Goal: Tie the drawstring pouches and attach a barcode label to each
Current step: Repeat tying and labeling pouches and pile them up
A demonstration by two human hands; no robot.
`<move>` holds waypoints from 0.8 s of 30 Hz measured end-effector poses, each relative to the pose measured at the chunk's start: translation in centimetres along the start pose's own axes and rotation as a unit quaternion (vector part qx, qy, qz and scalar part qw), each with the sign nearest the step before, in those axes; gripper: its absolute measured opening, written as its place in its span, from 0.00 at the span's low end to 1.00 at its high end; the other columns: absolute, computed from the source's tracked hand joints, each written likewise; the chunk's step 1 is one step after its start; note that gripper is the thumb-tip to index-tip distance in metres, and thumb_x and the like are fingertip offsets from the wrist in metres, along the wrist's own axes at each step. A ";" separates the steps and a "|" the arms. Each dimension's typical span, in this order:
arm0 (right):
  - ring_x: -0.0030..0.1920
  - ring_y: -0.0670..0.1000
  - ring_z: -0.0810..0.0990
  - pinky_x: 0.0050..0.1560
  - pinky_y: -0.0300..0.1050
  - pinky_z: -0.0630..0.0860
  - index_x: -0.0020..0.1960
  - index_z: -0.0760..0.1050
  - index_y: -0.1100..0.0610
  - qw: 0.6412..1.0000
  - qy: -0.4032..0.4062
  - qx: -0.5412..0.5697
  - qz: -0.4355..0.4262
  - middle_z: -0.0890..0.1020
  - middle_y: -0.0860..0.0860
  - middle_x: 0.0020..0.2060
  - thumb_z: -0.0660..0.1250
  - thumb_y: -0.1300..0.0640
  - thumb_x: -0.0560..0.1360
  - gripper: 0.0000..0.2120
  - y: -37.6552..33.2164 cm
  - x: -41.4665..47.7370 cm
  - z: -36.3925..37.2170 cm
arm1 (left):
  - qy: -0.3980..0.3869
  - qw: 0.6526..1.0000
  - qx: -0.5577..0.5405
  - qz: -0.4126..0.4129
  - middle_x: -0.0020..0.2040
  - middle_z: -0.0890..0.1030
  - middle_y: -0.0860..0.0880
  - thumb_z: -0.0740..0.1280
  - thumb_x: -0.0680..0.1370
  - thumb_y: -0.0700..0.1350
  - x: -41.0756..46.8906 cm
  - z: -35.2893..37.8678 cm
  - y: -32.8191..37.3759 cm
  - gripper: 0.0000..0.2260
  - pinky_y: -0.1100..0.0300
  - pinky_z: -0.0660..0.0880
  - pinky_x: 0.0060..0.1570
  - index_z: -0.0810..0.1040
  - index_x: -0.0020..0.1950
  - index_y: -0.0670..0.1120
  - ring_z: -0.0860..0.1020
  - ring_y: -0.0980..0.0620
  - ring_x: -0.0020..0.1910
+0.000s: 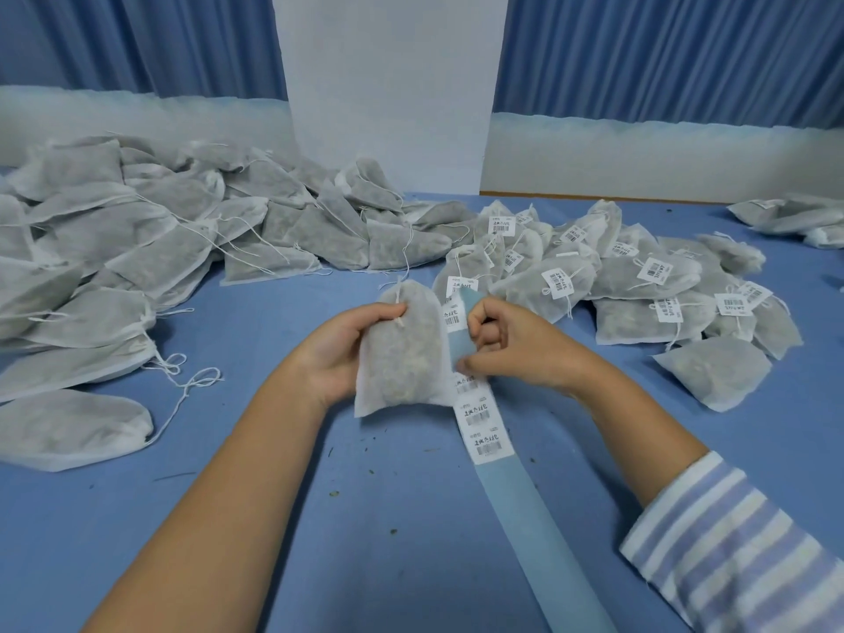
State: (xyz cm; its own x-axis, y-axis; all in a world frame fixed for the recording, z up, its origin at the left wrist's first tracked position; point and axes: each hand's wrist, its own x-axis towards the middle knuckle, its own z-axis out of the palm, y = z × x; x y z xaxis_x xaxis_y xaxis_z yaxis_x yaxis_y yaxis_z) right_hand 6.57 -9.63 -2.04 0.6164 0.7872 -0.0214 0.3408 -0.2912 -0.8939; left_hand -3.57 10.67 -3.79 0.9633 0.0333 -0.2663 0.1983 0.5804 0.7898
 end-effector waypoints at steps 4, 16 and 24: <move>0.33 0.45 0.70 0.38 0.36 0.70 0.41 0.70 0.51 0.975 0.157 -0.106 -0.114 0.74 0.49 0.35 0.76 0.59 0.70 0.14 -0.2 0.1 0.1 | 0.000 1.000 0.005 0.009 0.44 0.85 0.45 0.69 0.72 0.42 -0.2 0.0 0.2 0.08 0.56 0.82 0.43 0.87 0.44 0.43 0.85 0.48 0.44; 0.54 0.51 0.76 0.57 0.43 0.72 0.54 0.84 0.54 0.910 0.167 -0.292 -0.242 0.80 0.49 0.50 0.73 0.58 0.74 0.09 -0.1 -0.2 0.4 | -0.066 0.998 0.007 0.015 0.44 0.85 0.46 0.70 0.71 0.42 -0.9 0.4 0.3 0.08 0.56 0.81 0.46 0.87 0.46 0.43 0.85 0.49 0.45; 0.48 0.48 0.76 0.52 0.40 0.70 0.51 0.85 0.54 0.930 0.140 -0.266 -0.212 0.83 0.50 0.46 0.73 0.58 0.74 0.07 -0.5 -0.4 0.1 | -0.037 0.976 0.216 0.006 0.49 0.85 0.42 0.74 0.71 0.40 -1.1 0.7 0.2 0.09 0.58 0.81 0.46 0.85 0.49 0.39 0.84 0.48 0.48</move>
State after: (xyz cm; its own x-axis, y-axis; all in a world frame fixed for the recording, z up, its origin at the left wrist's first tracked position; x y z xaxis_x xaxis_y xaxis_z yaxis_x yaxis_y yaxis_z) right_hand 6.05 -9.72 -1.61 0.4818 0.7423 0.4656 0.8522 -0.2734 -0.4460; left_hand -4.45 10.21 -2.94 0.9731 -0.0301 -0.2284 0.2300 0.1819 0.9561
